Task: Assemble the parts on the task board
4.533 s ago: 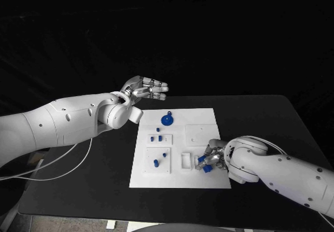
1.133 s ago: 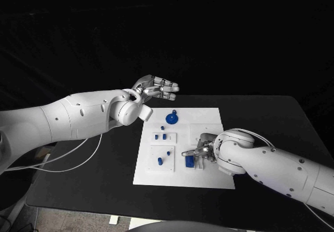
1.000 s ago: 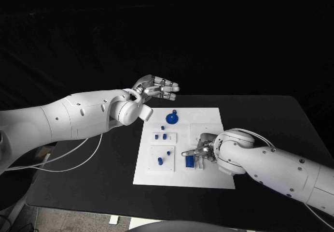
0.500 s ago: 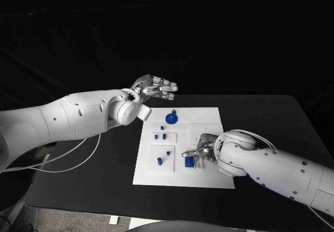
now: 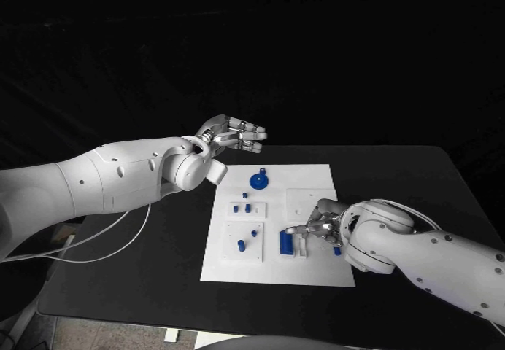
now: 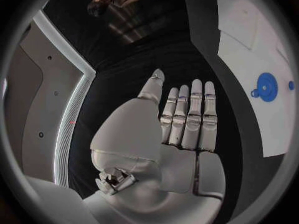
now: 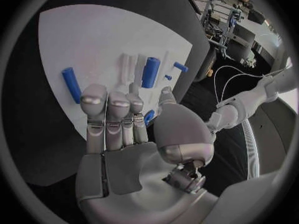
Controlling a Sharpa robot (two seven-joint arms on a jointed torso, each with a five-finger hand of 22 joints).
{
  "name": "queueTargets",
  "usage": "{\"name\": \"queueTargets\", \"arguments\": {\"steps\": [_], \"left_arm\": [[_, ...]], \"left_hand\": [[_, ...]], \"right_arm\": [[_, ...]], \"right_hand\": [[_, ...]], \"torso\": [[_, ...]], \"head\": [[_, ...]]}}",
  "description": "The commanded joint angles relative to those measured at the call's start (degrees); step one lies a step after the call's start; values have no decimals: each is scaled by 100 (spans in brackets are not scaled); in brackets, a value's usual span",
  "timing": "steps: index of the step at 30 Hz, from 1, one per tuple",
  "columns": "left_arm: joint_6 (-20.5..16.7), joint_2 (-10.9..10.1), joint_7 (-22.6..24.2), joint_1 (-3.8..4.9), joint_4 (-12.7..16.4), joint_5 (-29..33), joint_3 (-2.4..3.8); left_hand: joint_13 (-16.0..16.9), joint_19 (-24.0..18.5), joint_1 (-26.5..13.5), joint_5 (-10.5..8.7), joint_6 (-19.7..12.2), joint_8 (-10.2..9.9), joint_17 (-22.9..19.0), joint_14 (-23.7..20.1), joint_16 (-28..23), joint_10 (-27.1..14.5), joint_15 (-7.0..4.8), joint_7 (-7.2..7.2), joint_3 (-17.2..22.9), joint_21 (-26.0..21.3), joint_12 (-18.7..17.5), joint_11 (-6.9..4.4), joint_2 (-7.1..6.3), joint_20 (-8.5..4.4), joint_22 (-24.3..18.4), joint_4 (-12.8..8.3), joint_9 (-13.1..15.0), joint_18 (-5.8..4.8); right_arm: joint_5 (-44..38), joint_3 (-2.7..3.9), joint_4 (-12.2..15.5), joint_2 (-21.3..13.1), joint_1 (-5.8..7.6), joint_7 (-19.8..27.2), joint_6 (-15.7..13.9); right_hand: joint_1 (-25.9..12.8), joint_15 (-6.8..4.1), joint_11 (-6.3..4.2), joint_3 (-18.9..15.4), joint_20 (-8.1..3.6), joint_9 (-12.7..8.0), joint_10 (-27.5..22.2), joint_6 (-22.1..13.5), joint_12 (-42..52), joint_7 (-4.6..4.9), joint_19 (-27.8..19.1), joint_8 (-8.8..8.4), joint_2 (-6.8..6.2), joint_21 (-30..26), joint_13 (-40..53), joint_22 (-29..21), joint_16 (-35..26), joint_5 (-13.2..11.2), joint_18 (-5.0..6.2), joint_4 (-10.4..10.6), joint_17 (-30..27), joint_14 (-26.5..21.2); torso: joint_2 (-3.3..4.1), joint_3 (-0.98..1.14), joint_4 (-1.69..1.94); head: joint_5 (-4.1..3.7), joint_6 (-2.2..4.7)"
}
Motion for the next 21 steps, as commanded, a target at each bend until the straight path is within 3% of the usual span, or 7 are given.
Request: {"name": "queueTargets", "arguments": {"steps": [1, 7, 9, 11, 13, 18, 21], "left_arm": [[11, -1, 37, 8, 0, -20, 2], [12, -11, 40, 8, -3, -21, -1], [13, -14, 42, 7, -1, -21, -2], [15, -18, 50, 7, 7, -22, -3], [5, -28, 69, 7, 25, -25, -3], [-24, -66, 111, 6, 65, -32, -4], [-31, -91, 125, 6, 79, -35, -4]], "left_hand": [[6, -21, 13, 23, -9, -1, -2, -45, -11, -38, 14, 34, 23, 32, -12, 3, -1, 25, -5, 11, 0, 39], [6, -21, 13, 23, -9, -1, -2, -45, -11, -38, 14, 34, 23, 32, -12, 3, -1, 25, -5, 11, 0, 39], [6, -21, 13, 23, -9, -1, -2, -45, -11, -38, 14, 34, 23, 32, -12, 3, -1, 25, -5, 11, 0, 39], [6, -26, 32, 28, -11, -2, 2, -44, -10, -37, 14, 34, 36, 53, -11, 4, -5, 26, -43, 28, 0, 42], [6, -26, 32, 28, -11, -2, 2, -44, -10, -37, 14, 34, 36, 53, -11, 4, -5, 26, -43, 28, 0, 42], [6, -29, 42, 34, -9, -1, 2, -41, -10, -25, 12, 34, 42, 55, -9, 1, -1, 25, -47, 21, 0, 41], [6, -29, 42, 34, -9, -1, 2, -41, -10, -25, 12, 34, 42, 55, -9, 1, -1, 25, -47, 21, 0, 41]], "right_arm": [[69, 43, 83, -76, 0, 187, -368], [147, 264, 215, -307, 0, 266, -494], [159, 365, 250, -436, -1, 268, -401], [162, 450, 256, -566, -1, 254, -158], [159, 513, 243, -716, 0, 231, 104], [128, 574, 186, -967, -1, 82, 734], [32, 576, 189, -1058, -8, -64, 1135]], "right_hand": [[49, 2, 33, 65, 3, 45, 9, -37, 65, 27, 296, 14, -29, 44, 12, 590, 29, -3, -7, 15, -15, 14], [160, 8, 41, 108, 7, 63, 19, -83, 174, 40, 302, 11, -8, 99, 58, 601, 68, 13, -3, -40, -12, 17], [417, 16, 40, 175, 11, 67, 17, -83, 208, 41, 299, 9, 9, 116, 70, 603, 87, 466, -3, -290, -15, 14], [653, 18, 53, 390, 20, 57, 8, -89, 220, 57, 295, 10, 83, 132, 66, 605, 92, 472, -5, -575, -34, 8], [824, 10, 63, 1143, 23, 3, -17, -149, 188, 88, 283, 6, -116, 123, 43, 602, 83, 364, -7, -728, -51, 2], [708, 23, 53, 1973, 20, -100, -41, -220, 178, 82, 275, 10, -592, 143, 34, 605, 94, 1764, -15, -751, -51, -1], [610, 32, 53, 2186, 30, -119, -52, -198, 173, 82, 267, 11, -668, 155, 24, 606, 108, 1593, -17, -763, -47, -2]], "torso": [[4, 11, 6], [6, 1, 1], [5, -5, -2], [5, -9, -5], [9, -13, -5], [17, -2, 0], [7, 8, -5]], "head": [[-23, 31], [-64, 60], [-91, 67], [-113, 72], [-149, 91], [-259, 117], [-280, 89]]}}
